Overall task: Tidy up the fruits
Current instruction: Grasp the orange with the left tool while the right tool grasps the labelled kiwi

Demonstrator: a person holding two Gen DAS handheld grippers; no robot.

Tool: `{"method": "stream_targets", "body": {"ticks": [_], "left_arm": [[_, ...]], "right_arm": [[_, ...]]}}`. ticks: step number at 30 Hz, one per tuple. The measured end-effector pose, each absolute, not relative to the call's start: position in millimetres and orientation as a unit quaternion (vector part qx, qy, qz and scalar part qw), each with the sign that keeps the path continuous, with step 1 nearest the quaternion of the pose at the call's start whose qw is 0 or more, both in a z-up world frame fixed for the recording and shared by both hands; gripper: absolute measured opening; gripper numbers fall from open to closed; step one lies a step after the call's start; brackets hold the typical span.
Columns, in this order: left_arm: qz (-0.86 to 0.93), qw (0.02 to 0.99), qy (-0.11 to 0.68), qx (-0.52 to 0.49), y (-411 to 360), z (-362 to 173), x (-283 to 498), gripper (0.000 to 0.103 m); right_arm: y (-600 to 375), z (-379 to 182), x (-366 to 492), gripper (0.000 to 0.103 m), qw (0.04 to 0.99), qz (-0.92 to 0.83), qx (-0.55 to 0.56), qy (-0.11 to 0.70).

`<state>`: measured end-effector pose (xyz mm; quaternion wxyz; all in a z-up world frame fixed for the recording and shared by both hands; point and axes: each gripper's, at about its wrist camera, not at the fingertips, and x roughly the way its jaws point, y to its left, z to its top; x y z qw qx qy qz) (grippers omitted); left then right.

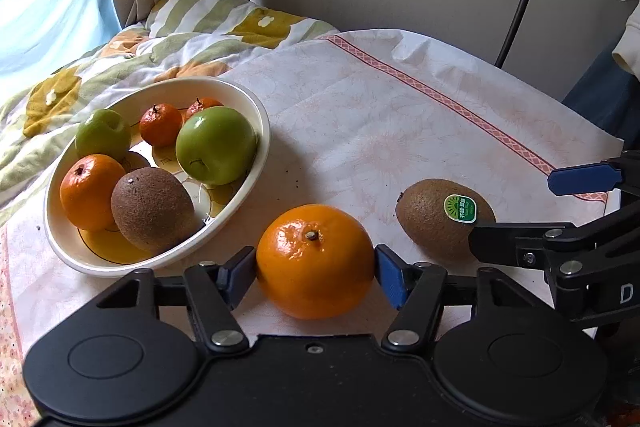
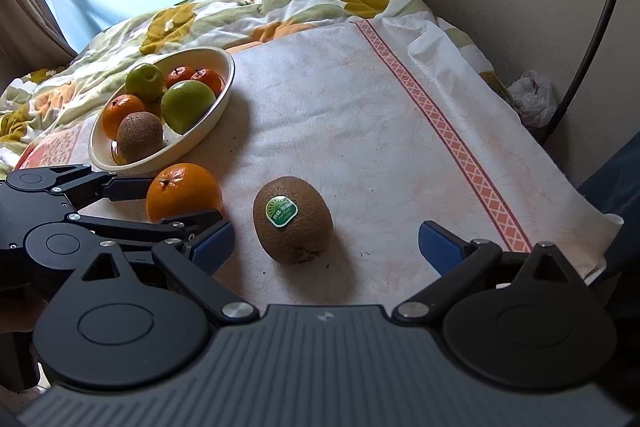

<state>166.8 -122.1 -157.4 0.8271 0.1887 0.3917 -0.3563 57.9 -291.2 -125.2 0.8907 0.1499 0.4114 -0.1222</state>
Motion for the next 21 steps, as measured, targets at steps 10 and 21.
{"method": "stream_targets", "body": {"ticks": [10, 21], "left_arm": [[-0.355, 0.827, 0.391, 0.194, -124, -157, 165, 0.067], [-0.331, 0.833, 0.398, 0.194, -113, -155, 161, 0.067]], "right_arm": [[-299, -135, 70, 0.098, 0.887, -0.109, 0.149, 0.424], [-293, -141, 85, 0.085, 0.889, -0.075, 0.14, 0.43]]}}
